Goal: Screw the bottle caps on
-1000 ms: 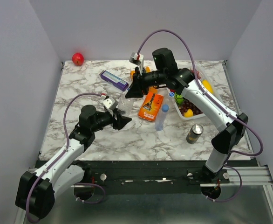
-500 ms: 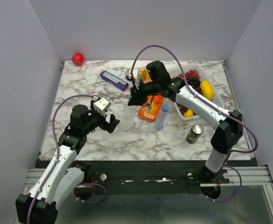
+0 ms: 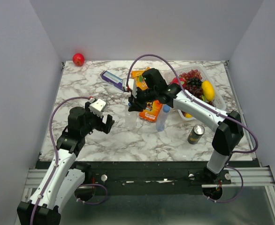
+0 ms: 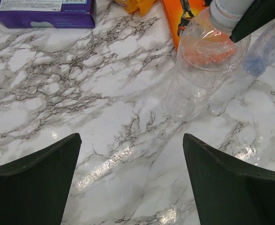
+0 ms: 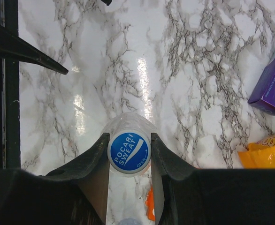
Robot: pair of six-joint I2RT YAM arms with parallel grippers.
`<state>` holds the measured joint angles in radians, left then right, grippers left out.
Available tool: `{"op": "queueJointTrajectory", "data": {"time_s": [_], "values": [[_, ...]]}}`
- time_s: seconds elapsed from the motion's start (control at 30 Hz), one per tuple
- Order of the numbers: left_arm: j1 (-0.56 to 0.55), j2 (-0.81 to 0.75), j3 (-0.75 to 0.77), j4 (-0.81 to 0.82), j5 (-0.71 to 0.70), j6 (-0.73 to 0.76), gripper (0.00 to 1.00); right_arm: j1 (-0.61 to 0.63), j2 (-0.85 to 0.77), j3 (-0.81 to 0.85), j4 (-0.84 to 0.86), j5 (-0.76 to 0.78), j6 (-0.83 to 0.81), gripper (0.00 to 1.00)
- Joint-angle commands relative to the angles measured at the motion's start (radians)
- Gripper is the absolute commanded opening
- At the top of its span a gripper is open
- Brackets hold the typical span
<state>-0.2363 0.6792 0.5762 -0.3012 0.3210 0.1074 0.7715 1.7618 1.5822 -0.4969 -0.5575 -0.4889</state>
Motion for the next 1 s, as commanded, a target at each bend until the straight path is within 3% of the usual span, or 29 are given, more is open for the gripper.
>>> {"op": "queueJointTrajectory", "data": {"time_s": [0.0, 0.3, 0.57, 0.97], "values": [[0.006, 0.000, 0.001, -0.009, -0.025, 0.005, 0.99, 0.009, -0.018, -0.022, 0.031, 0.034, -0.022, 0.24], [0.008, 0.022, -0.001, 0.005, -0.007, -0.003, 0.99, 0.009, -0.009, -0.034, 0.031, 0.041, -0.008, 0.33], [0.008, 0.022, -0.006, 0.011, -0.005, -0.009, 0.99, 0.009, -0.004, -0.031, 0.027, 0.044, -0.004, 0.48], [0.012, 0.026, -0.009, 0.014, 0.012, -0.023, 0.99, 0.009, 0.005, -0.014, 0.026, 0.044, 0.003, 0.59]]}}
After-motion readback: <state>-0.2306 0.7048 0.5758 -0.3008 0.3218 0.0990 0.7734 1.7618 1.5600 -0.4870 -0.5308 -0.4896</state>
